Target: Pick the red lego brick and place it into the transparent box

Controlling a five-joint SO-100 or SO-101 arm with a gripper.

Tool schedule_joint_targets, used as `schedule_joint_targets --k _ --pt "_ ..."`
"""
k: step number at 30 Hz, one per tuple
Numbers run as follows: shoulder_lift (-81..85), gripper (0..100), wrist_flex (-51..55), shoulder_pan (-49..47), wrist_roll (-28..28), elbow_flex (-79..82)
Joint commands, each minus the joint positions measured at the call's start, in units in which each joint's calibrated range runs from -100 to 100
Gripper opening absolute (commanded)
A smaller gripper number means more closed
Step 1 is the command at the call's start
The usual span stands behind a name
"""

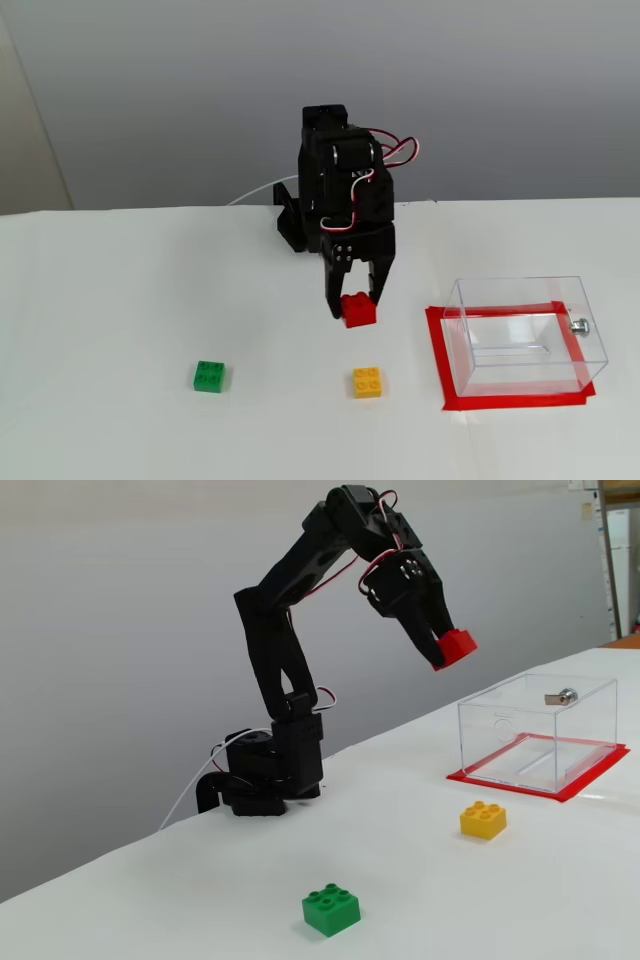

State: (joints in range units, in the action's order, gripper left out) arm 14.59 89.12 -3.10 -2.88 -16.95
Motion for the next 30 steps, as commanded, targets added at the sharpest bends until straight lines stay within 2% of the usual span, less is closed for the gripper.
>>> schedule_joint_targets --k 1,16,22,30 --pt "2.8 7 -0.3 -8.4 0.1 -1.7" --pt "-0.2 7 -1.4 -34.6 -0.2 -1.8" --pt "-6.1 7 -3.5 -40.2 -0.3 -2.5" --pt "-11.7 7 -12.6 -44.4 0.1 -2.6"
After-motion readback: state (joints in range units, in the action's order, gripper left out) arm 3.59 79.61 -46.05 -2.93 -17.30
